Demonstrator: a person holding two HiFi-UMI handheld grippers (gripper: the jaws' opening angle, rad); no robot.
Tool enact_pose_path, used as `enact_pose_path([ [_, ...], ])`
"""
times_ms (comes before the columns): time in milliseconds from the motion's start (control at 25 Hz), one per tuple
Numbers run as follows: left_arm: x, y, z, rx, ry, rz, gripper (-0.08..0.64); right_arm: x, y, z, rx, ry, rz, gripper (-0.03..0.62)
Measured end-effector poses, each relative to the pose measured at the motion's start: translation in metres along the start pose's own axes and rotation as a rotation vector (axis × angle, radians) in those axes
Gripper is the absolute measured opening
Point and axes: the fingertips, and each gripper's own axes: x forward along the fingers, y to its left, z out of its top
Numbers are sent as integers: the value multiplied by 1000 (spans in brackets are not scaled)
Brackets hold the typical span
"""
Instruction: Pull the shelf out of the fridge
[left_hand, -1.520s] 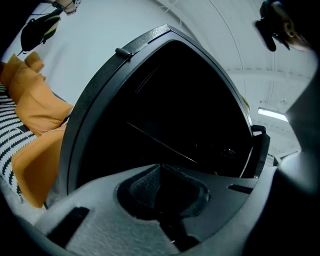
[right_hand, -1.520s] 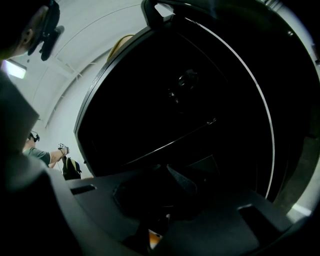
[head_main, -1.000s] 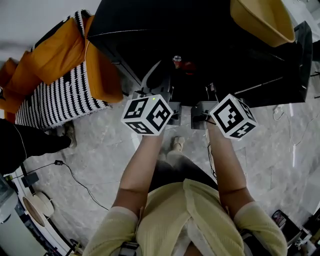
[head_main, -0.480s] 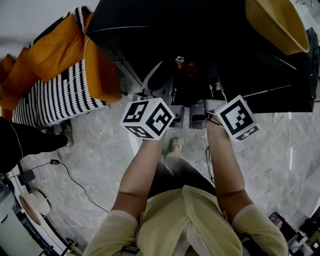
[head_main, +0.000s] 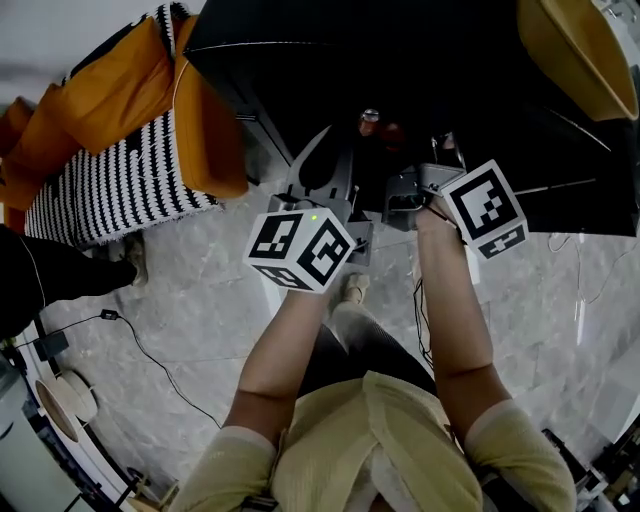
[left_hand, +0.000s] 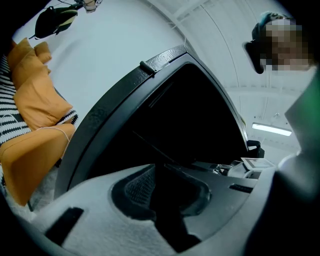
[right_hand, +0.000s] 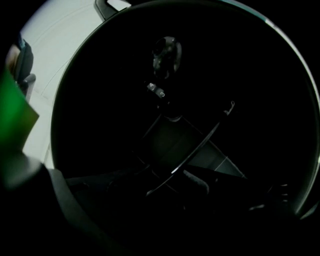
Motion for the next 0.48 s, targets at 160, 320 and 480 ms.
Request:
enact_pose_path([
  [160,-7,1,1,1,4,9,29,7,-1,2,-15,-22,-12,144],
  [320,-14,3,3,0,-4,21,29,10,-1,3,-20,-37,-21,144],
  [480,-19,8,7,3,-16,34,29,13,-1,3,-7,-48,-26,143],
])
